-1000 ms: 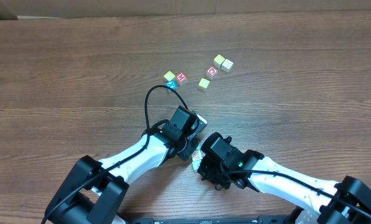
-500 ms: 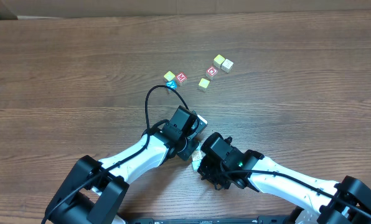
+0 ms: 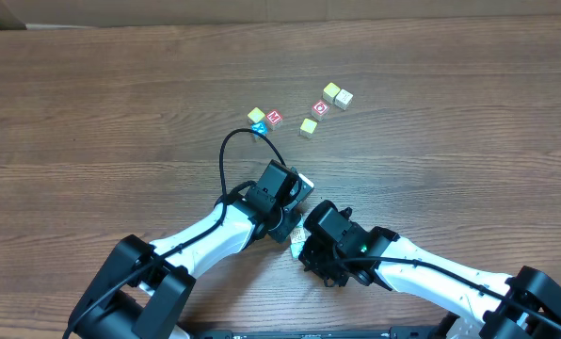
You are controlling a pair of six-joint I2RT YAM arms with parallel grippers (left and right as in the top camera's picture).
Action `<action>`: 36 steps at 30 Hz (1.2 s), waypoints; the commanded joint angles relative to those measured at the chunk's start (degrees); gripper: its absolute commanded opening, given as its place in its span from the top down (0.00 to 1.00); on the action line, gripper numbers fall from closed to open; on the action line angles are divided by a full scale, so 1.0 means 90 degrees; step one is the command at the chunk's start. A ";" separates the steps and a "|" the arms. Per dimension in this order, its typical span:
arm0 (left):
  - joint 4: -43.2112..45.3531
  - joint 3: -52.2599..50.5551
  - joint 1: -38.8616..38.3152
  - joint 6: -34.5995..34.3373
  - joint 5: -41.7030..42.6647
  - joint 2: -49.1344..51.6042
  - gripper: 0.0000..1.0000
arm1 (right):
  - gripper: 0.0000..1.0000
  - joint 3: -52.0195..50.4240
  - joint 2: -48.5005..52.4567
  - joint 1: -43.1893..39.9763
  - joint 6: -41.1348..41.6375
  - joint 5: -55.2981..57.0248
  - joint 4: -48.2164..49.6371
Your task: Flip 3 blocks
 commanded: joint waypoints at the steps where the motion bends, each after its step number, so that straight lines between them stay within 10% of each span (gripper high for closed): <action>1: -0.0051 -0.0112 -0.0058 0.0146 0.0049 0.0277 0.96 | 0.96 0.0007 0.0019 0.0024 0.0100 0.0138 0.0029; 36: -0.0092 -0.0112 0.0253 0.0039 -0.0029 0.0277 0.96 | 0.96 0.0007 0.0019 0.0027 0.0165 0.0153 -0.0022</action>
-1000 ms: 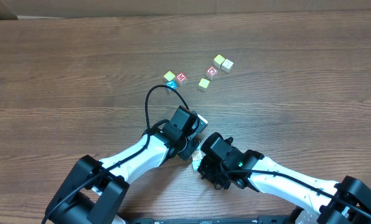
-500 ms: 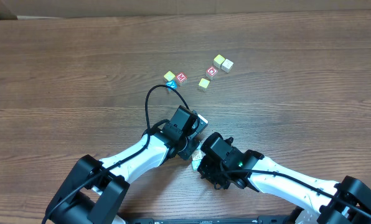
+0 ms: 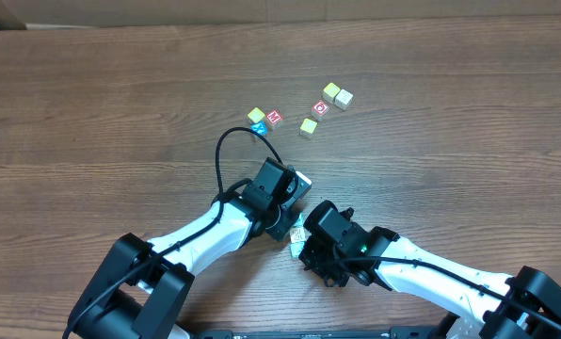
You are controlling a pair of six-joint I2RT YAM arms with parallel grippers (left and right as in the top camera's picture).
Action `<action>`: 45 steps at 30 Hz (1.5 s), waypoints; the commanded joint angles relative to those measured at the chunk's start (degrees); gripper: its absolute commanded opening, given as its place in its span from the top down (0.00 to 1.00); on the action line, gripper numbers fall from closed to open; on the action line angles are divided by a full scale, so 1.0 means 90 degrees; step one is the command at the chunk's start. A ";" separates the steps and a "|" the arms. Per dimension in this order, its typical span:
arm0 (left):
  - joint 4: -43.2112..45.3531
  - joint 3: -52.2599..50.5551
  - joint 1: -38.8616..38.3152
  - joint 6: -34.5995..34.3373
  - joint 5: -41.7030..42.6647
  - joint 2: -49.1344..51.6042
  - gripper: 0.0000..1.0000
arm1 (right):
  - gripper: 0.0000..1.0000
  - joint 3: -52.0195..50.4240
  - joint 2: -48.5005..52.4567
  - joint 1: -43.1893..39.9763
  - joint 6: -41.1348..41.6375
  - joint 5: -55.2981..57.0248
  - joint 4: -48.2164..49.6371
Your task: Flip 3 blocks
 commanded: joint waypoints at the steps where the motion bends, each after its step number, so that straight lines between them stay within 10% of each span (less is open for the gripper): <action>1: -0.0126 -0.0112 0.0078 0.0005 -0.0177 0.0260 0.96 | 0.96 0.0007 0.0019 0.0027 0.0024 0.0092 0.0017; 25: -0.0911 0.0379 0.1358 -0.0865 -0.0143 -0.0279 0.96 | 0.96 0.0027 -0.0474 0.0024 -0.0073 0.0823 -0.0935; 45: -0.3592 0.2552 0.1365 -0.1960 -0.0097 -0.5224 0.96 | 0.85 0.2127 -0.3900 0.0017 -0.5013 0.1877 -0.3810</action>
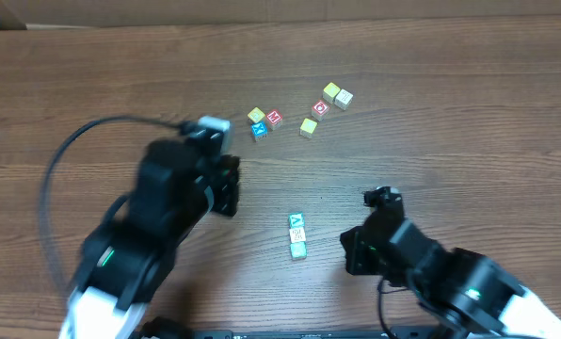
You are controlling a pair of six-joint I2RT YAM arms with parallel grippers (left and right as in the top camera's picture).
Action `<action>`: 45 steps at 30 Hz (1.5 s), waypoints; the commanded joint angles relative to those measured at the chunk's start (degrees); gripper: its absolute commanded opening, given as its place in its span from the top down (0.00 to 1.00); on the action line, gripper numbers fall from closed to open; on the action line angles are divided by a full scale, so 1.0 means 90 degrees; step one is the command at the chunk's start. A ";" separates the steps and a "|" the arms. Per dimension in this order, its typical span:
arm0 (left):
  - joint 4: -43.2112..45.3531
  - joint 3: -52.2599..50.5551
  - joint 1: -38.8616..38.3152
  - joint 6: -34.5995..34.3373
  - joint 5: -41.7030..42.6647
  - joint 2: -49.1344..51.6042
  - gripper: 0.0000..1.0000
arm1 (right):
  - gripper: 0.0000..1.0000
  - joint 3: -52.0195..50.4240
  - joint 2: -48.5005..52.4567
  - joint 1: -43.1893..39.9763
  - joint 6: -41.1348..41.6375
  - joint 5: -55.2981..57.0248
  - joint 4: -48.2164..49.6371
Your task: Flip 3 blocks
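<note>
Three small blocks lie in a short row on the wooden table point(431, 160): a teal-faced block point(296, 220), a white block point(297, 234) and a green block point(298, 250), touching end to end. To their left my left gripper point(228, 185) hangs high and blurred, well apart from them. My right gripper point(352, 252) sits to their right, also apart. The jaws of both are dark and unclear from above.
Further back lie more blocks: a yellow-green one point(256, 115), a blue one point(259, 130) and a red one point(274, 118) together, then a red-ringed one point(320, 107), a yellow one point(308, 126) and a pair point(337, 94). The left arm's cable point(83, 141) arcs over the table's left.
Both grippers have left the spot near the table's front middle, where they had met. The left arm is now up and to the left, the right arm to the right. The row of three blocks lies uncovered.
At first both grippers were close together over the front middle, hiding most of what lay between them. A moment later they were still there, with a bit of a block showing. Now they stand apart and three blocks lie in a row there.
</note>
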 commanded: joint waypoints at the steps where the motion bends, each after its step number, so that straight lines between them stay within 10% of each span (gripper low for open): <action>1: -0.0478 0.0408 0.0010 -0.0260 -0.0039 -0.1008 0.96 | 0.81 0.0682 -0.0243 0.0017 -0.1290 0.0148 -0.0386; 14: -0.2926 0.2076 0.0017 -0.0758 -0.0648 -0.3806 0.96 | 0.50 0.2273 -0.0260 0.0017 -0.2463 0.0223 -0.1615; 22: -0.4408 0.2567 0.0017 -0.0828 -0.1576 -0.4099 0.93 | 0.02 0.2271 -0.0257 0.0017 -0.2455 0.0265 -0.1664; 30: -0.5316 0.2550 0.0017 -0.2363 -0.3434 -0.4097 0.96 | 0.00 0.2271 -0.0257 0.0017 -0.2453 0.0267 -0.1787; 33: -0.5258 0.2550 0.0017 -0.2470 -0.3611 -0.4099 0.81 | 0.00 0.2268 -0.0257 0.0017 -0.2453 0.0267 -0.1787; 35: -0.5263 0.2550 0.0017 -0.2470 -0.3609 -0.4097 0.52 | 0.00 0.2268 -0.0257 0.0017 -0.2455 0.0265 -0.1797; 37: -0.5275 0.2550 0.0017 -0.2467 -0.3602 -0.4099 0.00 | 0.00 0.2268 -0.0257 0.0017 -0.2455 0.0265 -0.1809; 45: -0.5503 0.2550 0.0017 -0.2467 -0.3587 -0.4099 0.00 | 0.00 0.2268 -0.0257 0.0017 -0.2455 0.0265 -0.1809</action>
